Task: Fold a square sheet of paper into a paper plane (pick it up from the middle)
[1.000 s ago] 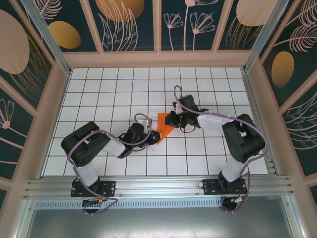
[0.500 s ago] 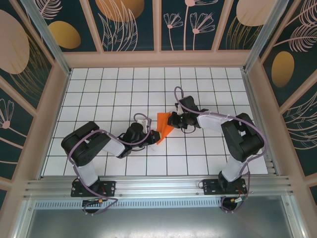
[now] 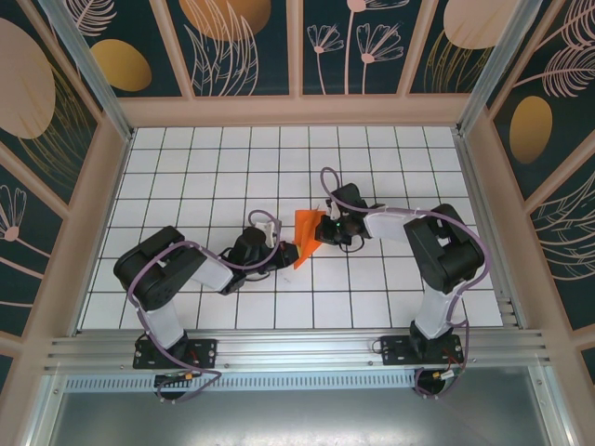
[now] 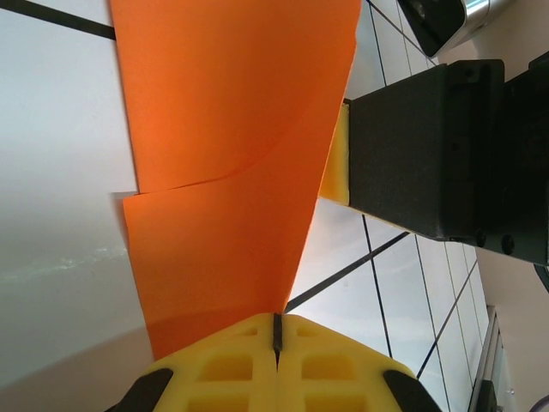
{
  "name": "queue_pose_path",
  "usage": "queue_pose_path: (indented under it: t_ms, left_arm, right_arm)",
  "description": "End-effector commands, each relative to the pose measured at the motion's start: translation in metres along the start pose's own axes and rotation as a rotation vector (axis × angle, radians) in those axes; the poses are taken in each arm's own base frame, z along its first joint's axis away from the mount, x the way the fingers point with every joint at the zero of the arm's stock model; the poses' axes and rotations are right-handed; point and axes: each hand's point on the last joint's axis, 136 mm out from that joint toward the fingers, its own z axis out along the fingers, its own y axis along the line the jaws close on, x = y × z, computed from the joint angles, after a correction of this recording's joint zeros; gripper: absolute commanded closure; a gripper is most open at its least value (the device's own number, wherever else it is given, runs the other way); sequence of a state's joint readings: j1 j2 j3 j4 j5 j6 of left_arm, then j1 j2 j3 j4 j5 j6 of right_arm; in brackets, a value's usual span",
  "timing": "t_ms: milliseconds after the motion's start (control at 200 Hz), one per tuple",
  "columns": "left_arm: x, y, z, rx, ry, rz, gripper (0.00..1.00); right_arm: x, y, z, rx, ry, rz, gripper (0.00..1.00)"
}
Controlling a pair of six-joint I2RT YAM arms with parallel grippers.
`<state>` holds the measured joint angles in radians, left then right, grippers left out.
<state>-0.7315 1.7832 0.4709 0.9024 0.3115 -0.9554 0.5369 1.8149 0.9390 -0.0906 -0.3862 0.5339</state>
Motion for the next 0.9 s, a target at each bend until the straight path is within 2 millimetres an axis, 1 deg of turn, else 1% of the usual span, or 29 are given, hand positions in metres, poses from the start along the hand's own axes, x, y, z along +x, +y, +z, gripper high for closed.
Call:
queue_pose_path:
  t_ms: [0,165,315,380,480,535,550,625,666,826,891]
  left_arm:
    - [-0.007,-0.006,-0.002,0.026,-0.007,0.005,1.0]
    - [-0.011,-0.003,-0.005,0.017,-0.016,0.01,1.0]
    - [-0.008,-0.016,-0.002,0.08,0.018,0.021,1.0]
    - [-0.008,-0.021,0.0,0.101,0.032,0.027,1.0]
    - [-0.007,-0.022,0.001,0.108,0.043,0.034,1.0]
    - [-0.005,-0.02,0.002,0.102,0.05,0.037,1.0]
    - [-0.005,-0.02,0.002,0.101,0.052,0.04,1.0]
    - [-0.004,-0.02,0.002,0.102,0.057,0.045,1.0]
    - [-0.004,-0.02,0.002,0.102,0.058,0.048,1.0]
    - [-0.004,-0.018,0.005,0.085,0.069,0.066,1.0]
    - [-0.004,-0.02,0.005,0.088,0.07,0.078,1.0]
  right_arm:
    - [0.014,-0.029,0.007,0.13,0.047,-0.022,0.95]
    - [0.013,-0.029,0.006,0.135,0.051,-0.04,0.96]
    - [0.012,-0.027,0.007,0.128,0.053,-0.045,0.95]
    - [0.01,-0.023,0.006,0.112,0.047,-0.041,0.94]
    - [0.004,-0.008,0.0,0.054,0.021,-0.038,0.89]
    - [-0.002,0.002,-0.008,0.028,-0.007,-0.033,0.86]
    - [-0.004,0.005,-0.011,0.021,-0.016,-0.031,0.84]
    - [-0.012,0.016,-0.024,-0.006,-0.052,-0.018,0.79]
    - [-0.015,0.022,-0.03,-0.022,-0.067,-0.009,0.74]
    - [-0.017,0.033,-0.045,-0.059,-0.101,0.046,0.65]
    - [-0.017,0.036,-0.048,-0.076,-0.111,0.071,0.6]
